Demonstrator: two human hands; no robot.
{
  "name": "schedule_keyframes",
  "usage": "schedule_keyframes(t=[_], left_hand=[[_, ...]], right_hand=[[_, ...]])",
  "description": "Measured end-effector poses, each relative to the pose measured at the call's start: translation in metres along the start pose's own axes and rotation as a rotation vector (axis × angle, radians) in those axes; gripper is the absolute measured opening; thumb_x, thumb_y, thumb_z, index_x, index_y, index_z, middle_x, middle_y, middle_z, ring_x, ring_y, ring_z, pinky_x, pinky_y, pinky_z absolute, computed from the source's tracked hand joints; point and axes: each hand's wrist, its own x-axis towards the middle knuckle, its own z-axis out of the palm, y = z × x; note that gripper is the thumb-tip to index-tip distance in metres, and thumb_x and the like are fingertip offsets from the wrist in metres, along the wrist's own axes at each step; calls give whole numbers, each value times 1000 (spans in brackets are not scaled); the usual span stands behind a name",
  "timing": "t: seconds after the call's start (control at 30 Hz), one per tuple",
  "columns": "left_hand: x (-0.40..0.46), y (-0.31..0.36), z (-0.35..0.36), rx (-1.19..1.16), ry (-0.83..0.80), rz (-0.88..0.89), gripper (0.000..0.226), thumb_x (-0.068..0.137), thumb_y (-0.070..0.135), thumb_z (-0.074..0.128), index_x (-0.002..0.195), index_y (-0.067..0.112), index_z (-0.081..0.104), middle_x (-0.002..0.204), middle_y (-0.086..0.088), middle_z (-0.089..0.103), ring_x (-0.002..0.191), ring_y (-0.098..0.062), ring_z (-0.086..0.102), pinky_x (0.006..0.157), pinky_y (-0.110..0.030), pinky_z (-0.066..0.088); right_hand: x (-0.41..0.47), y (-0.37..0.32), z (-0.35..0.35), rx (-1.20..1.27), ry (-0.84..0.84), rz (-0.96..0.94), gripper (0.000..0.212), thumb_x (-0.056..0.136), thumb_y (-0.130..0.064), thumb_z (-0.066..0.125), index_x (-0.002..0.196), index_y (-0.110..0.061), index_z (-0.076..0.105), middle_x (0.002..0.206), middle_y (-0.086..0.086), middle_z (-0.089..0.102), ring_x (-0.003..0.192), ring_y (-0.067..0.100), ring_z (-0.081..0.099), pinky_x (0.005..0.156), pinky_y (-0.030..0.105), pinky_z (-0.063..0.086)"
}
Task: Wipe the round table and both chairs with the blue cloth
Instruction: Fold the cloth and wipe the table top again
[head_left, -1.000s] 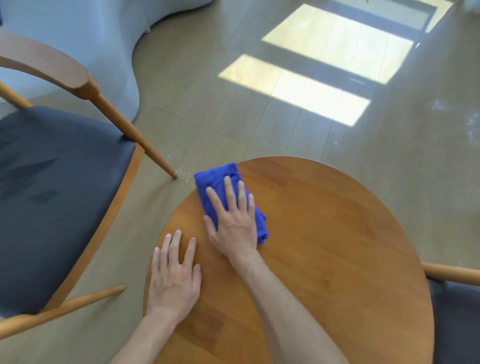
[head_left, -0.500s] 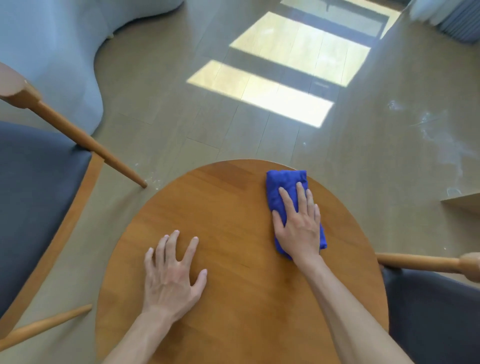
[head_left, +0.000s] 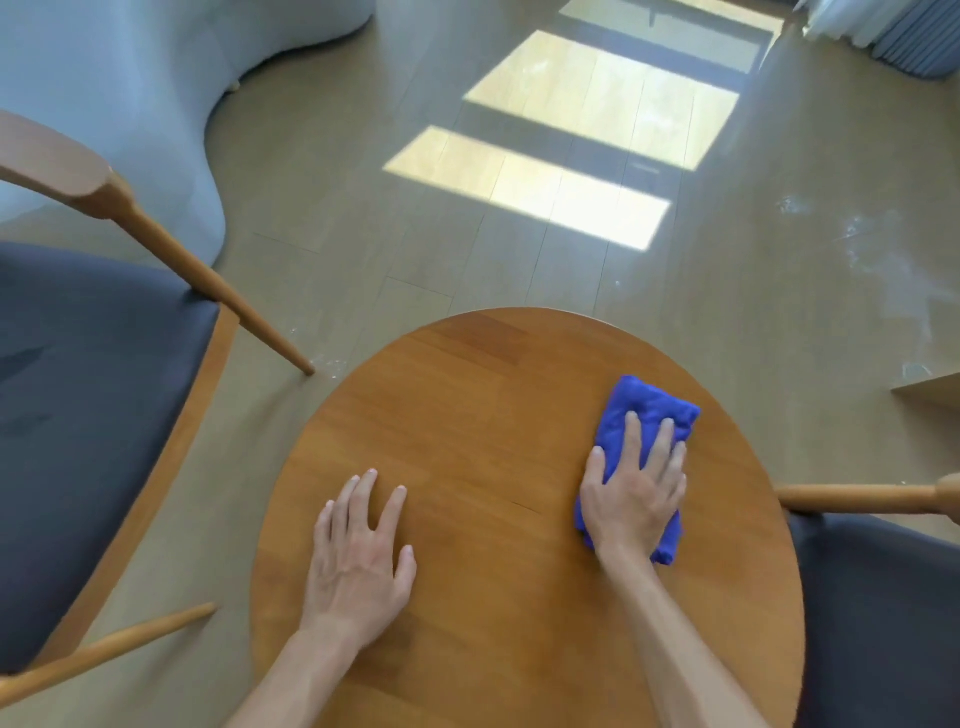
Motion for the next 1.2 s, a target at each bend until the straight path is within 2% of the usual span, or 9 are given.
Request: schedule_keyframes(t=[0.17, 0.27, 0.5, 0.63, 0.77, 0.83, 1.03, 1.13, 1.2], left_hand=[[-31, -31, 1, -31, 15, -107, 53, 62, 18, 77, 113, 8, 65, 127, -18, 52, 118, -33, 48, 86, -49, 50], [-49, -46, 8, -19, 60, -113, 46, 70, 20, 48, 109, 4, 66, 120, -20, 55, 107, -36, 53, 77, -49, 51], [-68, -44, 21, -21, 86, -164, 56, 68, 27, 36, 105, -5, 64, 116, -26, 54, 102, -43, 50, 72, -53, 50], [-66, -25, 18, 24, 60, -151, 59, 68, 31, 38, 110, -2, 63, 120, -24, 52, 108, -40, 47, 76, -55, 47], [-64, 10, 16, 64, -69, -106, 64, 56, 29, 83, 111, 2, 65, 118, -21, 51, 104, -40, 50, 70, -53, 52], [-66, 28, 19, 87, -128, -85, 74, 47, 33, 89, 111, 4, 66, 116, -20, 51, 102, -39, 51, 66, -51, 53], [-69, 53, 28, 94, -167, -126, 81, 57, 48, 84, 122, 7, 61, 127, -22, 45, 114, -38, 37, 86, -56, 50], [-70, 59, 21, 69, -173, -173, 79, 82, 59, 55, 146, 18, 32, 149, -13, 20, 135, -31, 14, 111, -45, 31], [-71, 63, 17, 52, -185, -189, 78, 88, 62, 42, 150, 23, 16, 154, -9, 6, 139, -28, 3, 116, -39, 21]], right_hand=[[-73, -125, 29, 34, -91, -360, 56, 88, -41, 44, 141, -24, 48, 155, 13, 31, 141, 38, 30, 110, 56, 31], [-116, -171, 38, 127, -144, -479, 55, 88, -42, 48, 141, -28, 48, 157, 11, 28, 144, 36, 25, 112, 55, 26], [-138, -167, 43, 141, -259, -826, 52, 88, -41, 47, 139, -33, 46, 158, 4, 27, 145, 30, 23, 113, 54, 28], [-114, -110, 29, 136, -221, -740, 52, 88, -38, 50, 139, -31, 47, 157, 6, 28, 145, 31, 24, 114, 54, 27], [-73, -34, 9, 75, -141, -590, 52, 88, -39, 50, 139, -30, 49, 155, 9, 34, 142, 32, 31, 110, 53, 33], [-55, 10, -2, 31, -111, -501, 53, 87, -39, 49, 139, -29, 49, 154, 10, 35, 141, 33, 33, 108, 53, 36], [-33, 137, -38, -88, -42, -223, 55, 91, -41, 40, 141, -22, 49, 154, 15, 33, 139, 37, 33, 106, 56, 36], [-37, 176, -48, -108, -7, -120, 57, 91, -42, 37, 139, -16, 51, 152, 18, 34, 136, 41, 35, 101, 60, 38], [-43, 188, -51, -94, 8, -66, 59, 91, -43, 35, 140, -14, 49, 152, 19, 34, 136, 42, 34, 101, 62, 38]])
